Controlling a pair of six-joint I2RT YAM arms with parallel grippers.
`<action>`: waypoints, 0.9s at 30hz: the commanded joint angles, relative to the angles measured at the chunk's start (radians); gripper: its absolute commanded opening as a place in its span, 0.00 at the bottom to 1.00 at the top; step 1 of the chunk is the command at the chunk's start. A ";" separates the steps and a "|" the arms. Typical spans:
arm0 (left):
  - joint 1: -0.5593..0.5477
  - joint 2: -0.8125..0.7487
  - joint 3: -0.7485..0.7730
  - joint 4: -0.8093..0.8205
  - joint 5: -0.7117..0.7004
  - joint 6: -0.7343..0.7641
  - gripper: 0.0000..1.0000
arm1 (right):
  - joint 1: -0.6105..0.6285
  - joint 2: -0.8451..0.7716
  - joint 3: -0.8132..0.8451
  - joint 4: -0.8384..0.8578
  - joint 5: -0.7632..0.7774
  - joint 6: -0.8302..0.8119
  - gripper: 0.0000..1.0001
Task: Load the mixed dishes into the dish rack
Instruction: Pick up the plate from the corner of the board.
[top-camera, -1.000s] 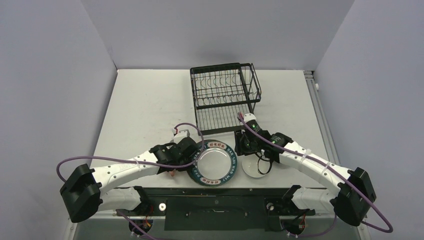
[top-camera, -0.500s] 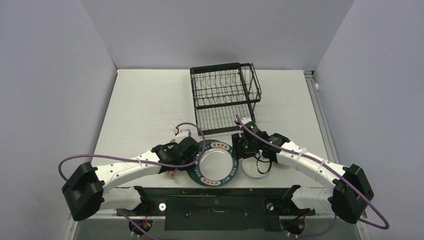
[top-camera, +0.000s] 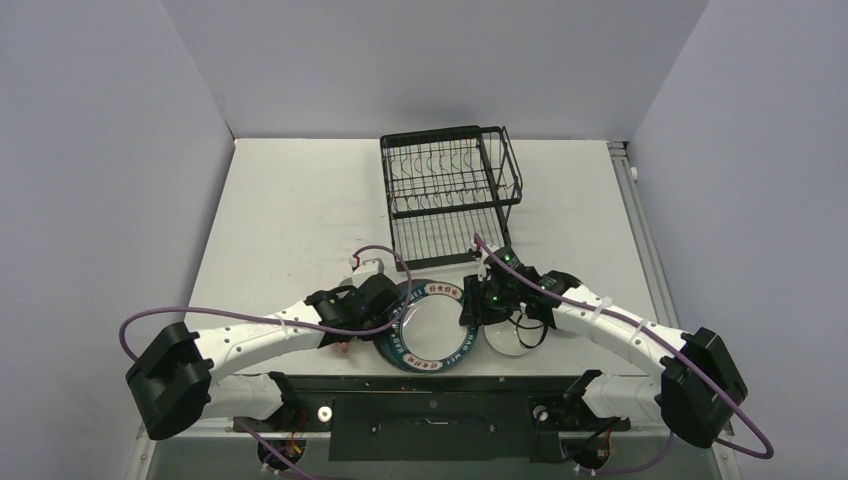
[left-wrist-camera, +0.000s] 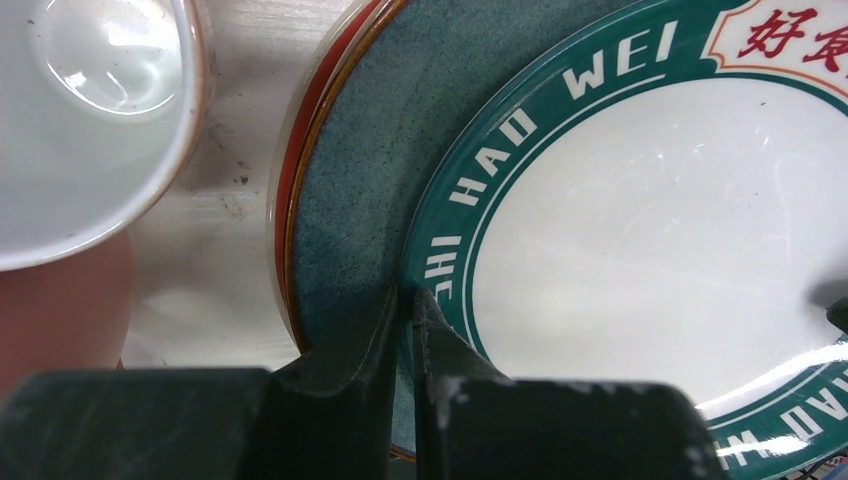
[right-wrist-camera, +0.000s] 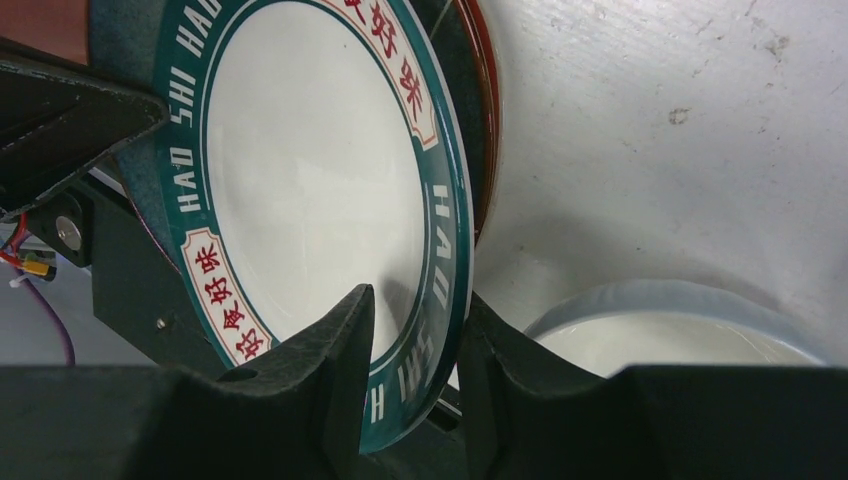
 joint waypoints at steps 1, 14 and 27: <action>0.002 0.026 -0.022 -0.005 0.010 0.006 0.00 | -0.005 -0.018 -0.016 0.084 -0.071 0.035 0.30; -0.021 0.060 -0.003 0.030 0.031 0.015 0.00 | -0.005 -0.046 -0.074 0.234 -0.133 0.155 0.27; -0.030 0.043 0.000 0.040 0.033 0.027 0.00 | -0.005 -0.050 -0.054 0.226 -0.134 0.153 0.00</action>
